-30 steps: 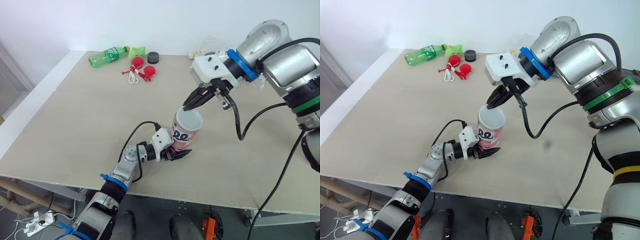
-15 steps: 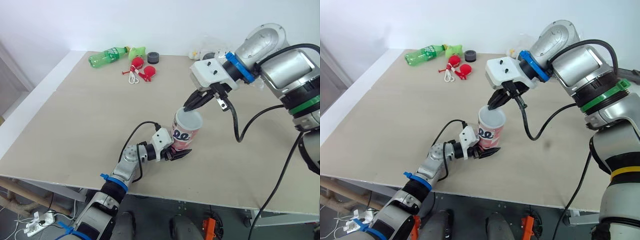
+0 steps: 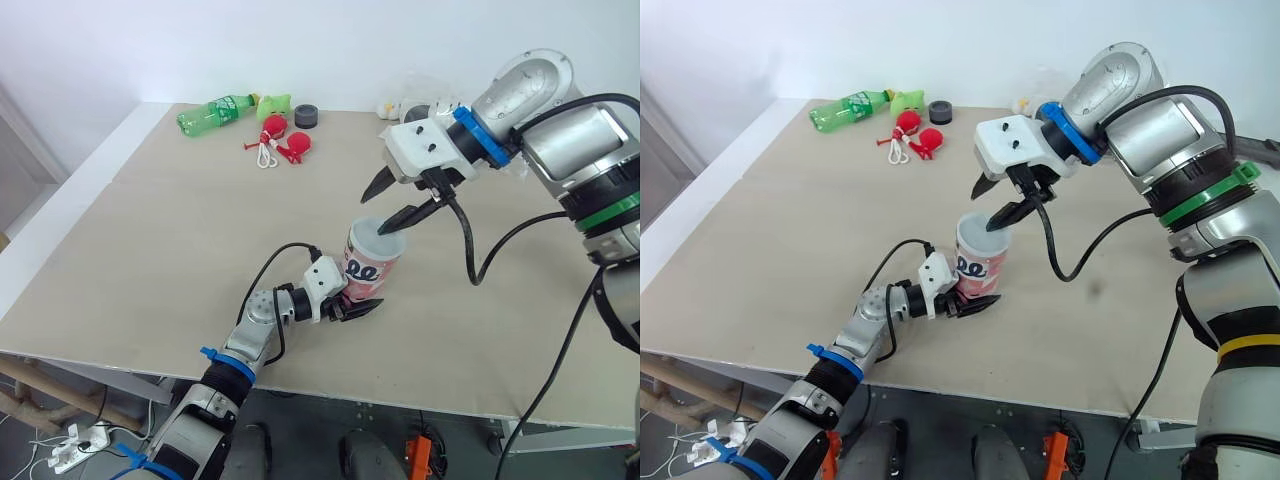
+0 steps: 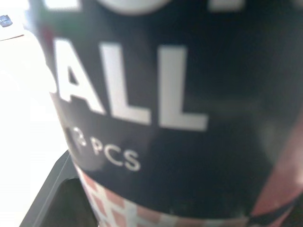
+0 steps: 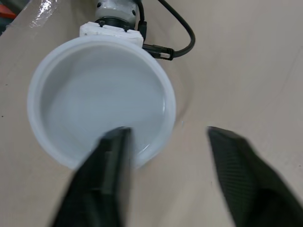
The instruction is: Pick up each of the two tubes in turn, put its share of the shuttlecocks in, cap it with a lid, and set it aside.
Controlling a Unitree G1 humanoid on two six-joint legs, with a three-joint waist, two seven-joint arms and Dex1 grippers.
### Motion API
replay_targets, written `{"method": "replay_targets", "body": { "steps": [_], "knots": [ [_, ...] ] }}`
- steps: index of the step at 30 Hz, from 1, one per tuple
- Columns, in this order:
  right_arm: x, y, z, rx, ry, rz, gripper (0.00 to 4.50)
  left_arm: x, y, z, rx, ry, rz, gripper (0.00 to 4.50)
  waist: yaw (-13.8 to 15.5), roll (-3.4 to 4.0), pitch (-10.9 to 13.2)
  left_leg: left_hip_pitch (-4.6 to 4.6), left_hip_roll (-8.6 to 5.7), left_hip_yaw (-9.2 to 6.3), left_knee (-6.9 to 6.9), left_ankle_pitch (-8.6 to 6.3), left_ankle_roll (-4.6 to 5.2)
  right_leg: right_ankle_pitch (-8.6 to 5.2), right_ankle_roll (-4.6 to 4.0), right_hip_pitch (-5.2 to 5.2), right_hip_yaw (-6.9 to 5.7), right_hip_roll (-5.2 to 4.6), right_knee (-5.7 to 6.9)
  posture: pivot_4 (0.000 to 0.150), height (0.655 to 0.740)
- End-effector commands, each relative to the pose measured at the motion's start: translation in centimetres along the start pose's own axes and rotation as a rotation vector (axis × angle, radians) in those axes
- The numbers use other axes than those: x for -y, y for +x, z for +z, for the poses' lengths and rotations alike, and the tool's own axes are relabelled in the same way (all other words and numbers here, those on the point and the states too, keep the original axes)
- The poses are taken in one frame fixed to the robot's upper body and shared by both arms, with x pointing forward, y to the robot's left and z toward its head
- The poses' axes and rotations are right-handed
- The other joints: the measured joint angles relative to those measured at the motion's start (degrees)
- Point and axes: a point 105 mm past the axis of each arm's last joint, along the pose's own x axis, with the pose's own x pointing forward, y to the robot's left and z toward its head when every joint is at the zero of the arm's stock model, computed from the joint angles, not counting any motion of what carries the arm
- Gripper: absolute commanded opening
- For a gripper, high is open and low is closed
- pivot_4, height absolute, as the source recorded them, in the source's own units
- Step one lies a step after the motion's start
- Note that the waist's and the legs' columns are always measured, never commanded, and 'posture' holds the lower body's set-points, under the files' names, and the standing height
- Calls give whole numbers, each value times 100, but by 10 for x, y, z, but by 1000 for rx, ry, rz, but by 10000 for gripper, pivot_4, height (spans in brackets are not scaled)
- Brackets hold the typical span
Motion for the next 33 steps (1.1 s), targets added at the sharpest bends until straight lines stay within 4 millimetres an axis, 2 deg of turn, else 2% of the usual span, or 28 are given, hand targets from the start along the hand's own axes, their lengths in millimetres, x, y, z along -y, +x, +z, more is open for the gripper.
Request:
{"method": "replay_targets", "body": {
  "steps": [1,9,10,11,18,19,33],
  "knots": [
    [-2,-1,4,4,-12,26,43508,4,-4,-14,-42,-34,4,30735,-1,0,0,0,0,1,0,0,0,0,0,0,0,0,0,1500,7400],
    [7,-20,25,74,-9,-29,44343,4,-4,-14,-42,-36,4,30735,-1,-1,1,-2,0,0,0,0,0,0,0,-2,0,0,0,1500,7400],
    [7,-21,27,82,-5,-28,38613,4,-4,-14,-43,-36,4,30735,-1,-1,1,-3,0,0,0,0,0,1,-2,-3,0,0,0,1500,7400],
    [6,-22,28,91,0,-25,37167,4,-4,-14,-43,-36,4,30735,1,-1,1,-3,0,0,0,0,0,3,-5,-4,0,0,0,1500,7400],
    [-10,-17,35,146,36,52,3191,3,-5,-14,-45,-34,7,30735,-2,-2,1,-4,0,-1,0,0,0,-2,3,-5,0,0,0,1500,7400],
    [-12,-15,34,143,41,63,842,3,-5,-14,-45,-34,7,30735,-2,-1,1,-4,0,-1,0,0,0,-3,4,-5,0,0,0,1500,7400],
    [-28,19,19,110,84,175,842,4,-4,-15,-46,-33,4,30735,-2,-1,1,-2,2,-1,0,0,0,-4,7,-5,-1,2,0,1500,7400]
  ]
}}
